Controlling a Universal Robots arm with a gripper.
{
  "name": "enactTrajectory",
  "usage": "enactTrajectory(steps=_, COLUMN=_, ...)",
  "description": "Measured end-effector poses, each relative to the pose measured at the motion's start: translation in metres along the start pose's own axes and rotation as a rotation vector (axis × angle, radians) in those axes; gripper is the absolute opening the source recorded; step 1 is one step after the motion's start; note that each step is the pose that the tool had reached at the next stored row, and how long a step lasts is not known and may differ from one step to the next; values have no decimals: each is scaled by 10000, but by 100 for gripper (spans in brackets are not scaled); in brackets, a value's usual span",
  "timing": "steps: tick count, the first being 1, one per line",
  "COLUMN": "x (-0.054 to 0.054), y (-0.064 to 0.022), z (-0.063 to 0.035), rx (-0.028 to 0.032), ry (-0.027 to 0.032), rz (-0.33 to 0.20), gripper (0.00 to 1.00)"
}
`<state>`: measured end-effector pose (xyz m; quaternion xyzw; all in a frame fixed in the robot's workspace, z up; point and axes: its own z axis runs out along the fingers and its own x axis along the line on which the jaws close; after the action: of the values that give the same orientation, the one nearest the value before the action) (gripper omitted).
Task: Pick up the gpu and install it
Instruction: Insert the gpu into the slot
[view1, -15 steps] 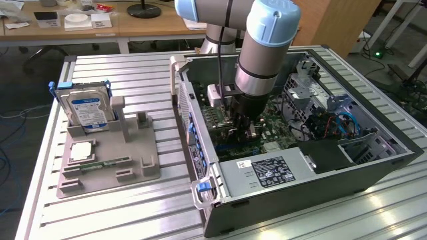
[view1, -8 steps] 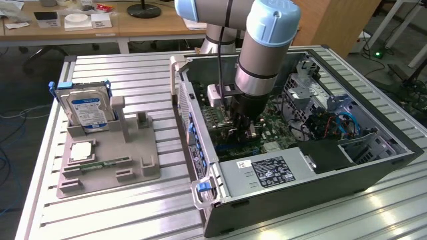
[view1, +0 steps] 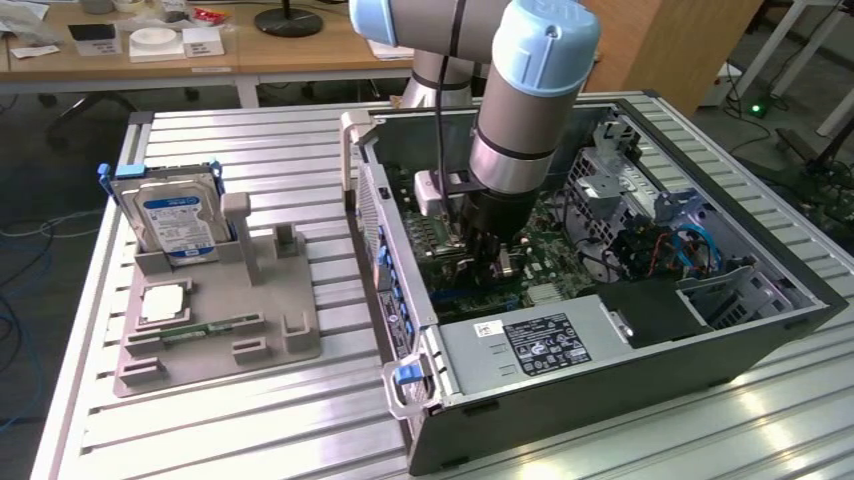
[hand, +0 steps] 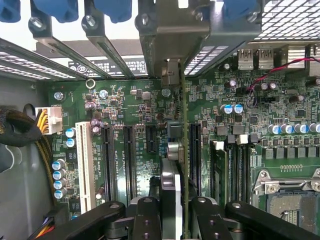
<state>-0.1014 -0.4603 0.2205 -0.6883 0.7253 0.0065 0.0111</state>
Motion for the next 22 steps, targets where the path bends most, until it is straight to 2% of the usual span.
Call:
enactTrajectory(steps=12, x=0, y=1, z=5, rx=2, ry=-1, rz=-1, gripper=28)
enactTrajectory(steps=22, x=1, y=7, z=54, rx=1, ry=-1, rz=-13, gripper=28)
